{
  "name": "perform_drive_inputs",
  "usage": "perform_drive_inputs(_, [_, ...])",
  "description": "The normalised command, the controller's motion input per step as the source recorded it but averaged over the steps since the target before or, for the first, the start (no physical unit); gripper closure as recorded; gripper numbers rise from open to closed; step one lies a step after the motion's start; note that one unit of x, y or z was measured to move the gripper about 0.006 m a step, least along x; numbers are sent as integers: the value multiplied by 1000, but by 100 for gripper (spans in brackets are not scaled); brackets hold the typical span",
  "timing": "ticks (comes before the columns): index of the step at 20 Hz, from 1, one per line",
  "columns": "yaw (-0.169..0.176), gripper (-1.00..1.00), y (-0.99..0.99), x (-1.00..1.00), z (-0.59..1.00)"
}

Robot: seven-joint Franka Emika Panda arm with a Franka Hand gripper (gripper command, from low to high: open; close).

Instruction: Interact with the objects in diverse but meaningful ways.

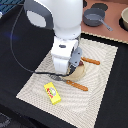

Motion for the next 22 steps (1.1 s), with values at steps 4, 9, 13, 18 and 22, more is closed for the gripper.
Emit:
perform_drive_inputs(4, [47, -100, -91, 358, 0])
perform_drive_inputs(9, [118, -100, -126, 261, -6])
perform_drive_inputs(13, [95, -100, -159, 296, 0])
perform_drive_inputs(18, [15, -100, -139, 316, 1])
perform_drive_inputs(22, [0, -100, -122, 315, 0])
